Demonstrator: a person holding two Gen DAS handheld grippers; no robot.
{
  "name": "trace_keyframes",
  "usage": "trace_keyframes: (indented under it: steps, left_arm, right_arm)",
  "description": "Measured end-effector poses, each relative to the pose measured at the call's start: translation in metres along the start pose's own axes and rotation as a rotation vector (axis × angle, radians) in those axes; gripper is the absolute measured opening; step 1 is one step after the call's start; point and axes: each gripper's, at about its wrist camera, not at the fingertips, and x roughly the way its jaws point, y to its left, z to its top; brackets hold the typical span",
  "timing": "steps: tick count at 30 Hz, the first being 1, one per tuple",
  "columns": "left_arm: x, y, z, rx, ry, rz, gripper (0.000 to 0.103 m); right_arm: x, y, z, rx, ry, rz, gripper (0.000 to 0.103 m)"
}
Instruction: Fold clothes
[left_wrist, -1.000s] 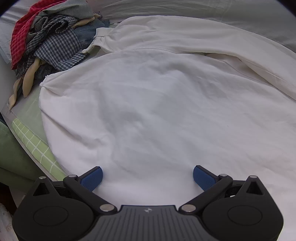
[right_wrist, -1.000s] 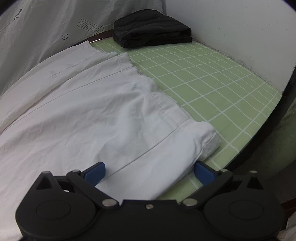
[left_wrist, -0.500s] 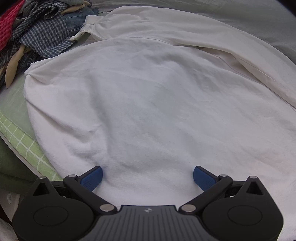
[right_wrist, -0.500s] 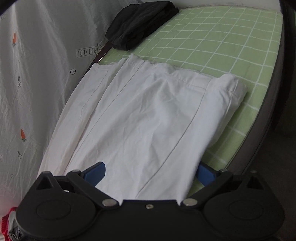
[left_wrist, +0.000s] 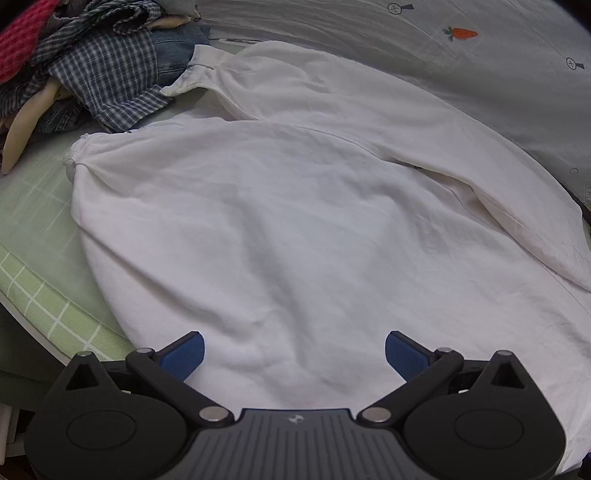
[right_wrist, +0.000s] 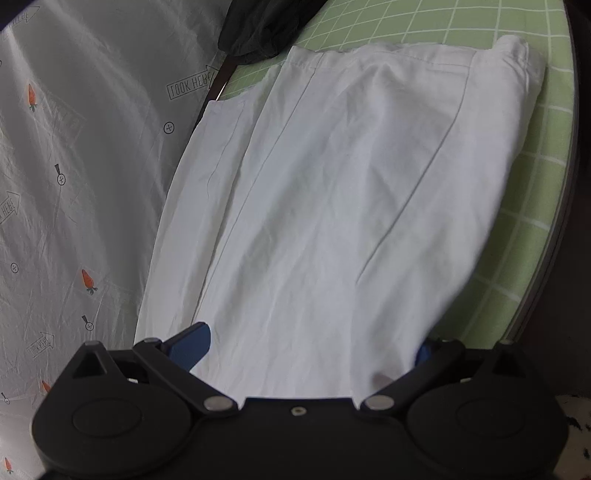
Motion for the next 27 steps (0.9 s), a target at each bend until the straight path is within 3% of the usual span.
trace_keyframes:
  steps: [8,12,16,22,24,25,27]
  left_arm:
    - [-0.009,0.077,0.039,-0.163,-0.076,0.133,0.099]
    - [0.0,0.11,0.055,-0.202,-0.062,0.182,0.097]
    - [0.014,0.129,0.067,-0.234,-0.026,0.172,0.088]
    - [0.025,0.122,0.078,-0.233,-0.017,0.138,0.064]
    - [0.026,0.118,0.081,-0.243,-0.019,0.126,0.045]
    - [0.027,0.117,0.082,-0.253,-0.021,0.127,0.041]
    - [0.025,0.115,0.082,-0.278,-0.031,0.131,0.024]
  right_arm:
    - [0.006,0.011,-0.014,0.049,-0.079,-0.035,0.103]
    - [0.004,0.01,-0.016,0.092,-0.139,-0.05,0.103]
    - [0.003,0.008,-0.017,0.136,-0.199,-0.066,0.103]
    - [-0.008,-0.003,-0.006,0.148,-0.291,-0.114,0.103]
    - [-0.012,-0.008,0.002,0.151,-0.316,-0.13,0.101]
    - [-0.013,-0.01,0.007,0.155,-0.33,-0.141,0.099]
    - [-0.016,-0.015,0.018,0.176,-0.355,-0.166,0.086]
